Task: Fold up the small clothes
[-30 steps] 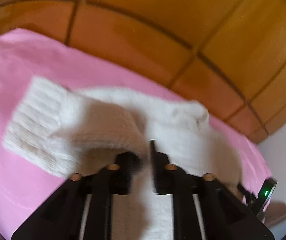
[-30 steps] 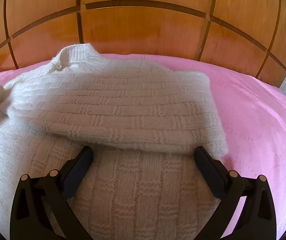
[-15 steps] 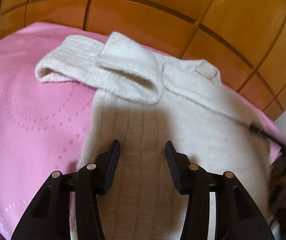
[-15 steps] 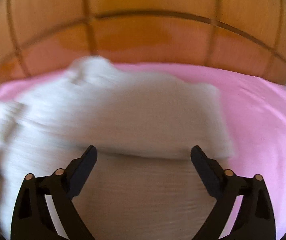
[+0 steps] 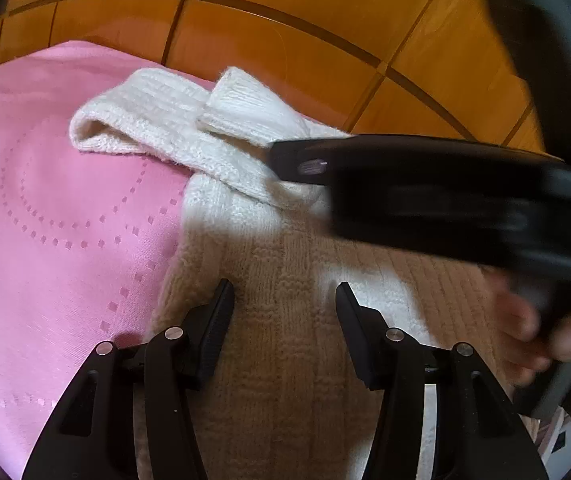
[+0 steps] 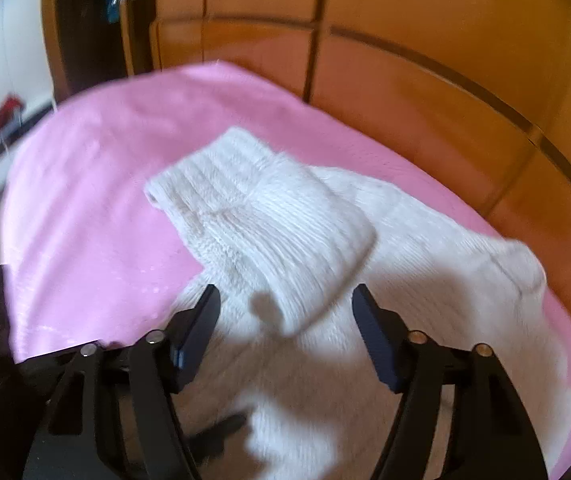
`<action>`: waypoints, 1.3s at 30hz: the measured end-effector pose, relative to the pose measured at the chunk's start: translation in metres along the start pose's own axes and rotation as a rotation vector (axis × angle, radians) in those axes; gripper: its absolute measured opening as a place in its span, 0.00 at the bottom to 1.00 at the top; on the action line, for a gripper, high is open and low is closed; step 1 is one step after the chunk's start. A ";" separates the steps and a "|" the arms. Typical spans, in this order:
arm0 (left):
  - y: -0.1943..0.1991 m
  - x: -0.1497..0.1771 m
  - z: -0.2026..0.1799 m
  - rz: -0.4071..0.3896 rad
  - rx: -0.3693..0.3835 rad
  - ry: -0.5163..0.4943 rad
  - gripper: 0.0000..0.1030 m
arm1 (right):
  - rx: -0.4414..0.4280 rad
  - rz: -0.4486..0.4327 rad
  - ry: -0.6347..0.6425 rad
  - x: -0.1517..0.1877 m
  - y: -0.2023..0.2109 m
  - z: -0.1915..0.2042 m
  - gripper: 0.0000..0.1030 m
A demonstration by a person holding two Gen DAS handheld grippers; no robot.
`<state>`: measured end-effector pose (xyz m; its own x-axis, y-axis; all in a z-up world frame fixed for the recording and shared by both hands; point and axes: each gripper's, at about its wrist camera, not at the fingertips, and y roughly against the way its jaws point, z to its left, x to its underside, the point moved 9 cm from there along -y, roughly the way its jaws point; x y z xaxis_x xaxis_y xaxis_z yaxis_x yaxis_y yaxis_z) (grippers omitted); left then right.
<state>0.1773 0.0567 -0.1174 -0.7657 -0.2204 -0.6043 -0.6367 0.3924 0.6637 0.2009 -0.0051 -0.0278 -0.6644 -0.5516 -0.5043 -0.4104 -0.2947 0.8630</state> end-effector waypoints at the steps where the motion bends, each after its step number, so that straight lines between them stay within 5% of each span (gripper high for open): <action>1: 0.000 0.001 0.001 0.000 0.004 0.003 0.50 | 0.027 0.020 0.026 -0.001 -0.009 0.001 0.49; 3: 0.001 0.001 0.002 -0.002 0.009 0.007 0.50 | 0.073 0.051 0.040 0.001 -0.021 -0.005 0.08; 4: 0.002 0.002 0.002 -0.003 0.009 0.007 0.51 | 0.088 0.051 0.011 0.002 -0.022 -0.014 0.07; 14: 0.002 0.007 -0.002 0.004 -0.016 -0.030 0.54 | 0.075 -0.252 -0.460 -0.004 0.090 -0.141 0.06; 20: 0.001 0.006 -0.006 0.011 -0.047 -0.055 0.54 | 0.044 -0.208 -0.794 0.082 0.080 -0.222 0.06; 25: -0.003 0.004 -0.010 0.022 -0.070 -0.072 0.54 | -0.020 -0.152 -0.982 0.154 0.056 -0.241 0.06; 27: -0.003 0.004 -0.010 0.033 -0.078 -0.075 0.54 | -0.061 -0.164 -1.045 0.171 0.052 -0.242 0.14; 30: -0.004 -0.001 -0.014 0.080 -0.099 -0.078 0.57 | -0.100 -0.200 -1.101 0.174 0.053 -0.249 0.28; 32: -0.004 -0.008 -0.017 0.112 -0.048 -0.016 0.60 | -0.102 -0.217 -1.121 0.175 0.058 -0.257 0.34; 34: -0.004 -0.023 -0.023 0.120 0.058 0.072 0.61 | -0.109 -0.229 -1.132 0.174 0.060 -0.263 0.35; 39: -0.031 -0.064 -0.022 0.101 0.097 0.162 0.71 | -0.097 -0.230 -1.162 0.178 0.064 -0.269 0.29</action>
<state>0.2444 0.0388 -0.0893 -0.8349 -0.3129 -0.4527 -0.5500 0.5022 0.6673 0.2249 -0.3319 -0.0544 -0.7706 0.5453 -0.3300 -0.5781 -0.3799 0.7221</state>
